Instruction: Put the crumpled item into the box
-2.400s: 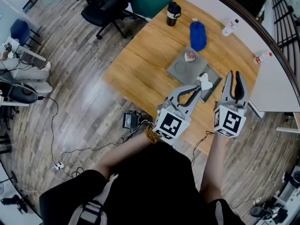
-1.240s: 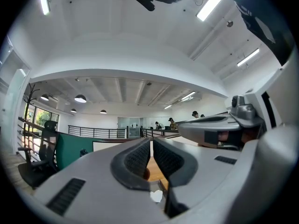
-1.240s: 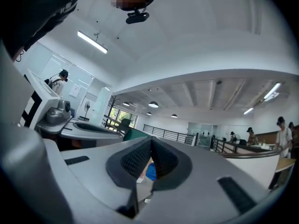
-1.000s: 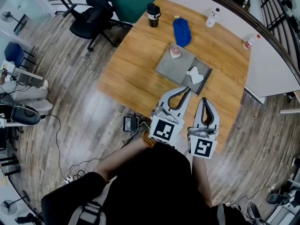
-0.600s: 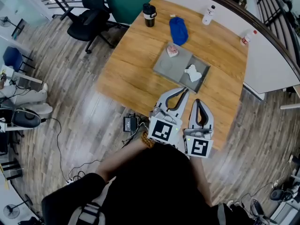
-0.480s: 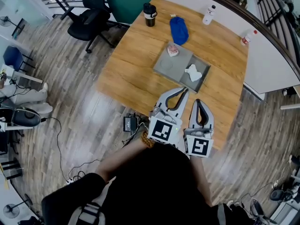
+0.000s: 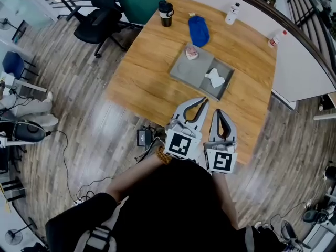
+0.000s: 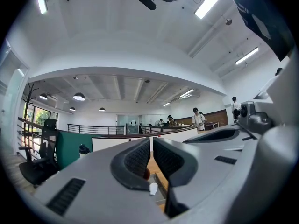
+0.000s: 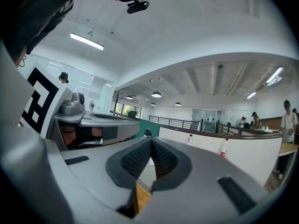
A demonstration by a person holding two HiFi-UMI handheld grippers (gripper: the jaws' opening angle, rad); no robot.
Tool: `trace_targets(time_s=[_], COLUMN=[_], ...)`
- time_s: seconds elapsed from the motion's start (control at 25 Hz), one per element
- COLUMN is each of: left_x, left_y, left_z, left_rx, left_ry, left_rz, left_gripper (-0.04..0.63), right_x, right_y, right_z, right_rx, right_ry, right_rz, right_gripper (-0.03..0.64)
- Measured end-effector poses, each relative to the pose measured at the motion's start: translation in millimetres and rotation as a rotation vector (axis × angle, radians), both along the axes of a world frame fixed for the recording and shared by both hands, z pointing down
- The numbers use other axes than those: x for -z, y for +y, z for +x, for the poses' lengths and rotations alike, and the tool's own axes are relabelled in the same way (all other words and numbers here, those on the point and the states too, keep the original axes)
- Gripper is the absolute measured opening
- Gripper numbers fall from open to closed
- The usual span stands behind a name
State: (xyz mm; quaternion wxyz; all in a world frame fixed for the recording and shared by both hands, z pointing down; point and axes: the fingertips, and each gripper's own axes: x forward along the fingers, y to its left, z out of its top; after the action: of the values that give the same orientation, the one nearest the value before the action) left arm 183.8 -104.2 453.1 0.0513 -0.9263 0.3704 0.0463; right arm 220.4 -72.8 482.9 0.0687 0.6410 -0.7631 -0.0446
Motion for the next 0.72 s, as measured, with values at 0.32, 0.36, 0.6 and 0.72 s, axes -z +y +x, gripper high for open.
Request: trace_targets(time_s=[0.32,0.36,0.6,0.72], left_x=[-3,-4,-7,-9], left_y=[12,13,20,24], left_z=[4,6,19,23], left_rx=[-0.027,-0.030,-0.051,-0.062], left_ry=[-0.011,-0.015,-0.031,-0.036], left_rz=[0.015,0.009,-0.001,-0.002], left_gripper=[0.037,0.037,0.037,0.037], right_x=[-5,-5,-6,-10], right_y=[8,9,13,17], right_z=[6,8,25,29], right_rx=[-0.019,-0.026,-0.057,-0.067], right_ry=[-0.007,-0.010,-0.025,-0.030], right_rz=[-0.003,-0.010,-0.014,-0.023], right_gripper=[-0.003,-0.003,-0.003,-0.003])
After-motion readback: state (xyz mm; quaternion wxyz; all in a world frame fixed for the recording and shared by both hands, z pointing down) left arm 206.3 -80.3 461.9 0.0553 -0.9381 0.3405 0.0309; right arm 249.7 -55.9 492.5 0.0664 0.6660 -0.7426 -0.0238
